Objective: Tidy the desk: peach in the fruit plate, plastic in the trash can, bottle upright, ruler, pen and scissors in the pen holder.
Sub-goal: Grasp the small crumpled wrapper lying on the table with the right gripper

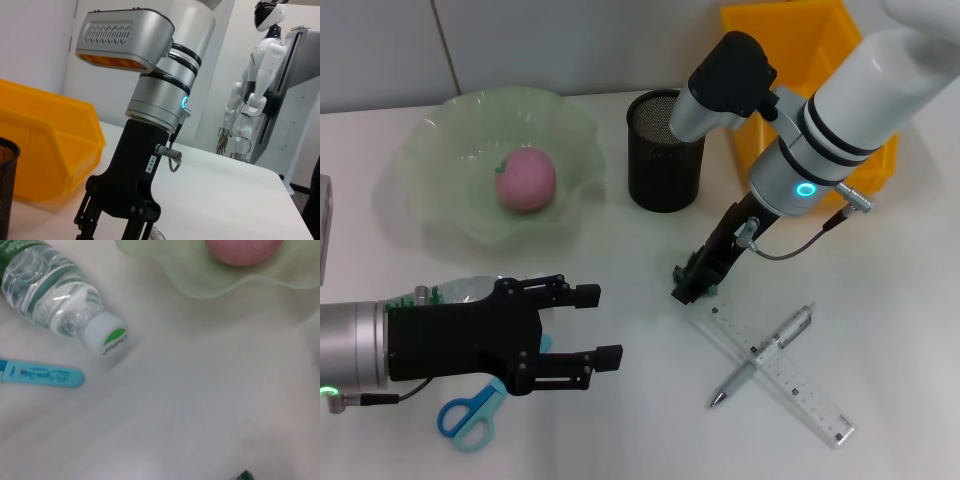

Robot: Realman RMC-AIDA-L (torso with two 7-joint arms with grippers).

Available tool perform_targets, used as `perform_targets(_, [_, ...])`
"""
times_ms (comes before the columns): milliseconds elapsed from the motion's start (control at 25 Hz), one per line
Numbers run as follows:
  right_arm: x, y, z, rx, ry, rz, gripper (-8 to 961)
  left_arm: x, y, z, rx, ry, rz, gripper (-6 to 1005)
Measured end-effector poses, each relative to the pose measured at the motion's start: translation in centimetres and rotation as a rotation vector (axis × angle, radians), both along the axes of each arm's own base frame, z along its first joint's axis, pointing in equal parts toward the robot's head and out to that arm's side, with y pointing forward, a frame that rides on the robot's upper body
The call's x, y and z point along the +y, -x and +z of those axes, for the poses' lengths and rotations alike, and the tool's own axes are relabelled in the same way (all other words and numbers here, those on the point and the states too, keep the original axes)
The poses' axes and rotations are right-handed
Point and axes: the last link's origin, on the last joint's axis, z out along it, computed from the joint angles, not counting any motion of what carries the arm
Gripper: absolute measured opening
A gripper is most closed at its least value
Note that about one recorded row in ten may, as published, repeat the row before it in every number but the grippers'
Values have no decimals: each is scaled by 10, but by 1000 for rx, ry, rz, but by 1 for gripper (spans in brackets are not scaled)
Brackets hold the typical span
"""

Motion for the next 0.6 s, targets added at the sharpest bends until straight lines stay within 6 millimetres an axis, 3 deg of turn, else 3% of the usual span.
perform_targets(280, [-1, -2, -1, -9, 1, 5, 544, -1, 0, 1, -5, 2, -4, 785])
perform_targets(600, [-1, -3, -1, -8, -3, -2, 448, -1, -1, 5, -24, -5, -7, 786])
